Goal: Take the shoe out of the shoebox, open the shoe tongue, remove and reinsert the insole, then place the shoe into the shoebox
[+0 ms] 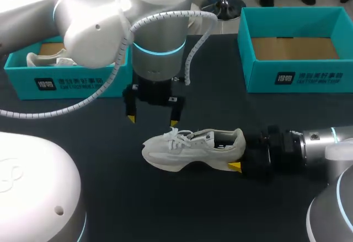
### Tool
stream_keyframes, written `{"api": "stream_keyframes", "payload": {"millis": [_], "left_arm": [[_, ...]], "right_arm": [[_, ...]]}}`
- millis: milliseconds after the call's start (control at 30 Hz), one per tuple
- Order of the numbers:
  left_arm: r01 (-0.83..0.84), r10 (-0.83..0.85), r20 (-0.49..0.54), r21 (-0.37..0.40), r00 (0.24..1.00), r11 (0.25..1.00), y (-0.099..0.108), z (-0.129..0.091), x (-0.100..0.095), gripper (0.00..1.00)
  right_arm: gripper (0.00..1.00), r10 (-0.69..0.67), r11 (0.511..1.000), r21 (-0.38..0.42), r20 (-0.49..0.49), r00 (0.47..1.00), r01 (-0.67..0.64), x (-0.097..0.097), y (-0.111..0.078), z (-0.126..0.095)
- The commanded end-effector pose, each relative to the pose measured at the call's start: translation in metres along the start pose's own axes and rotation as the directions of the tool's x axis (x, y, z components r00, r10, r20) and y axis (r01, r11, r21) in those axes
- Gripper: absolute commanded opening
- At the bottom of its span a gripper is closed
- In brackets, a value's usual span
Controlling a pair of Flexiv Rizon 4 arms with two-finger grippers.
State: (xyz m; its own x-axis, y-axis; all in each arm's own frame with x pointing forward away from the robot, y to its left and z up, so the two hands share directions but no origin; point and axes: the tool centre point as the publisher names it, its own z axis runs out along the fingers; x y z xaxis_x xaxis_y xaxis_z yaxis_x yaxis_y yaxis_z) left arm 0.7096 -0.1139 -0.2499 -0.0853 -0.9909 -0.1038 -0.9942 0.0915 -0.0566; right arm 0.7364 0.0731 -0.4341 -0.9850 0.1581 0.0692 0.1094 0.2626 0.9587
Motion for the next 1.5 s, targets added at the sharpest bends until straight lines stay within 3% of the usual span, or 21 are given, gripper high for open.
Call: {"api": "stream_keyframes", "payload": {"millis": [33, 167, 267, 633, 1100, 1500], "left_arm": [[-0.001, 0.001, -0.003, 0.002, 1.000, 1.000, 0.001, 0.001, -0.001, 1.00], [-0.001, 0.001, -0.003, 0.002, 1.000, 1.000, 0.001, 0.001, -0.001, 1.00], [-0.031, 0.030, 0.013, 0.063, 0.999, 0.998, -0.002, -0.006, 0.008, 1.00], [-0.133, 0.118, 0.100, 0.154, 0.988, 0.979, -0.014, -0.006, 0.063, 1.00], [-0.112, 0.096, 0.150, 0.102, 0.984, 0.988, -0.027, 0.020, 0.099, 1.00], [-0.139, 0.128, 0.189, 0.043, 0.974, 0.989, -0.021, 0.050, 0.125, 1.00]], "right_arm": [[0.00, 0.001, 1.000, 0.002, 0.002, 1.000, -0.001, 0.002, -0.005, 0.003], [0.00, 0.001, 1.000, 0.002, 0.002, 1.000, -0.001, 0.002, -0.005, 0.003], [0.00, 0.001, 1.000, 0.002, 0.002, 1.000, -0.001, 0.002, -0.005, 0.003], [0.00, 0.001, 1.000, 0.002, 0.002, 1.000, -0.001, 0.002, -0.005, 0.003], [0.00, 0.001, 1.000, 0.002, 0.002, 1.000, -0.001, 0.002, -0.005, 0.003], [0.00, 0.001, 1.000, 0.002, 0.002, 1.000, -0.001, 0.002, -0.005, 0.003]]}}
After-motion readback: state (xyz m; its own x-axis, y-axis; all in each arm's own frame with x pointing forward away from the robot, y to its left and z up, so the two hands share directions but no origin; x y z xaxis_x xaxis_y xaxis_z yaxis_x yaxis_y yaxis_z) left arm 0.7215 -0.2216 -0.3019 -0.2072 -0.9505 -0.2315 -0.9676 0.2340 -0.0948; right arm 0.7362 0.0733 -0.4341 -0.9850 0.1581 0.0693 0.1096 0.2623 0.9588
